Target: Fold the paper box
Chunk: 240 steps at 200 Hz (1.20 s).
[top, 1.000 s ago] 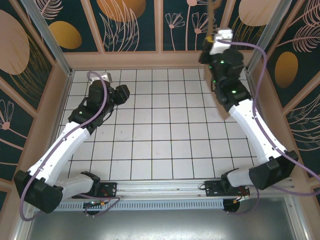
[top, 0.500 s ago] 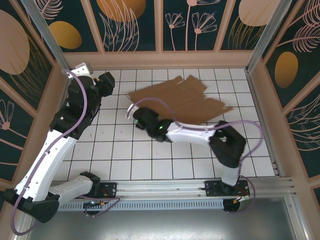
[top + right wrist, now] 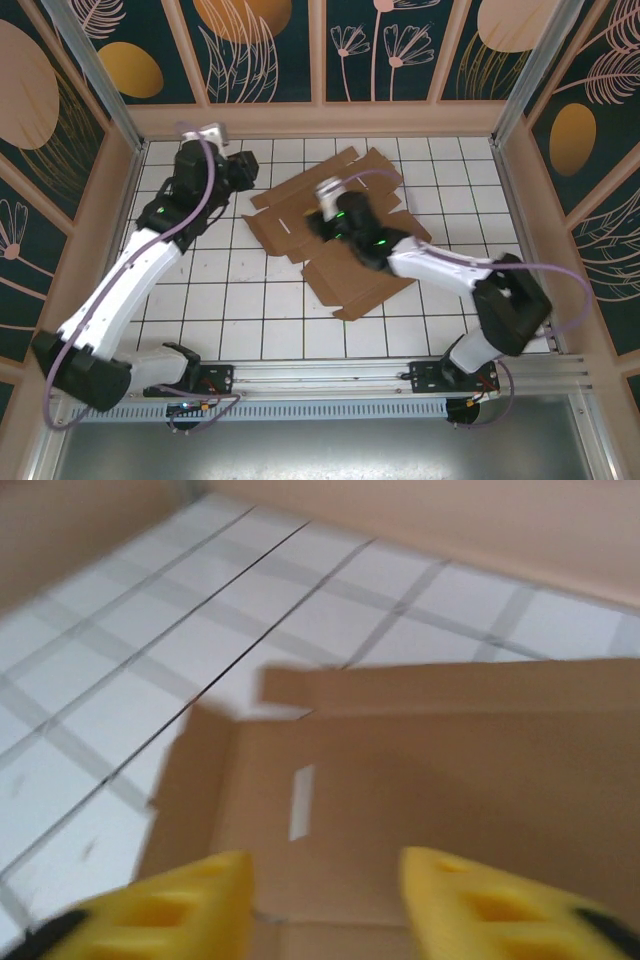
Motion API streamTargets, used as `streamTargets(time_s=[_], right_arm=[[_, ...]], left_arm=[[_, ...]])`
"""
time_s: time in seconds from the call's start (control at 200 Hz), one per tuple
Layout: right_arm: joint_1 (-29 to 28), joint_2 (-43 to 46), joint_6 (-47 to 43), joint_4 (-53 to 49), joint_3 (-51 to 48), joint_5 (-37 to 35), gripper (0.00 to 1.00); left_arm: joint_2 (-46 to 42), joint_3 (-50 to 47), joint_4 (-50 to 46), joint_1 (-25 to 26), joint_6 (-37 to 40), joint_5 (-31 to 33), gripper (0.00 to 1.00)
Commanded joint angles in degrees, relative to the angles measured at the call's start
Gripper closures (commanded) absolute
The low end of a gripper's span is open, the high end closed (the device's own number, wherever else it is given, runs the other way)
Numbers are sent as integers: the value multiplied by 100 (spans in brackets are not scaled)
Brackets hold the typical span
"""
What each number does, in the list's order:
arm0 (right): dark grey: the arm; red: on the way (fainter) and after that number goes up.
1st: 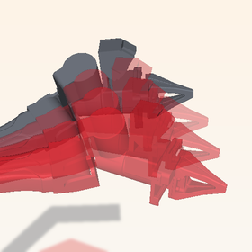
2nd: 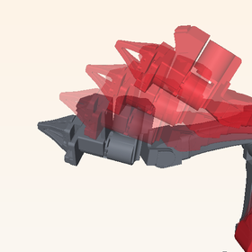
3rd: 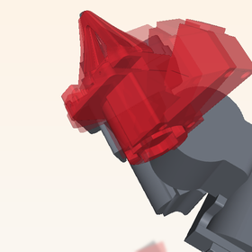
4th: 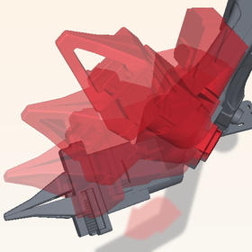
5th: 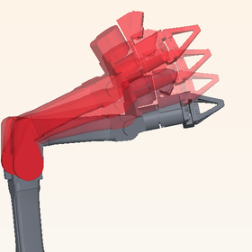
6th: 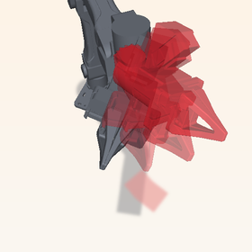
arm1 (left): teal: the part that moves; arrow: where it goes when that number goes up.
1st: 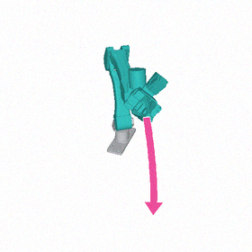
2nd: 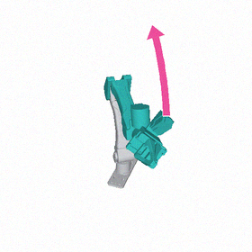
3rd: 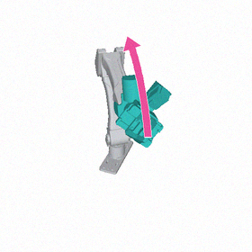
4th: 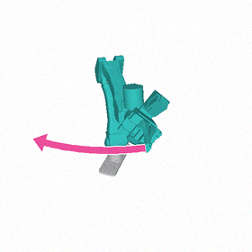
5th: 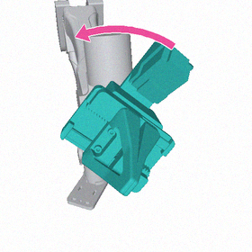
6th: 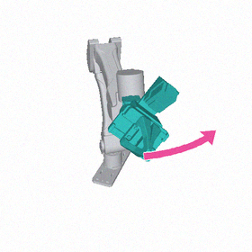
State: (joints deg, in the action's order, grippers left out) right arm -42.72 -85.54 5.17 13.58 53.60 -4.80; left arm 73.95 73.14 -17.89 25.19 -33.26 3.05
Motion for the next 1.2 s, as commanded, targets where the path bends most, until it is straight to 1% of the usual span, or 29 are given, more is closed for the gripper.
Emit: streamTargets(time_s=[0.0,0.075,0.11,0.14,0.21,0.25,0.36,0.48,0.555,0.661,0.736,0.831,0.926,0.961,0.976,1.101,1.196], right_arm=[[583,148,1193,-448,-303,145,80],[1023,-1,1462,-1251,-207,-319,94],[1107,-110,1525,-1555,-156,-419,100],[1304,-235,1531,-1834,-84,-585,100],[1424,-512,1523,-2352,54,-1081,100],[1500,-658,1551,-2540,74,-1157,100],[1687,-965,1654,-2824,-9,-1145,100],[1723,-1166,1715,-2912,-177,-1237,100],[1723,-1285,1757,-2986,-252,-1135,100],[1682,-1348,1826,-3056,-390,-737,100],[1522,-1276,1854,-3048,-525,-416,100],[1173,-1231,1965,-3077,-653,-152,100],[585,-1353,2166,-3077,-692,245,100],[366,-1407,2258,-2982,-704,363,100],[278,-1442,2310,-2938,-702,556,100],[-398,-1758,2715,-2443,-547,1321,100],[-642,-1988,2884,-2111,-290,1677,98]], left_arm=[[823,-202,518,171,-278,-1238,89],[1490,-133,635,508,-322,-1398,100],[1793,-73,661,654,-371,-1433,100],[2032,-27,706,767,-436,-1489,100],[2569,-27,890,922,-713,-1724,100],[2851,-16,910,962,-851,-1791,100],[3460,35,751,989,-1093,-1737,100],[3948,296,266,986,-1046,-1360,100],[4164,416,68,930,-1058,-1178,100],[4420,444,31,722,-1170,-1252,100],[4554,432,62,574,-1183,-1302,100],[4683,491,34,461,-1080,-1259,100],[4799,605,-72,413,-933,-1180,100],[4832,644,-95,408,-876,-1162,100],[4844,660,-107,401,-850,-1158,100],[4896,813,-259,399,-677,-1121,100],[4742,783,-324,391,-576,-988,100]])
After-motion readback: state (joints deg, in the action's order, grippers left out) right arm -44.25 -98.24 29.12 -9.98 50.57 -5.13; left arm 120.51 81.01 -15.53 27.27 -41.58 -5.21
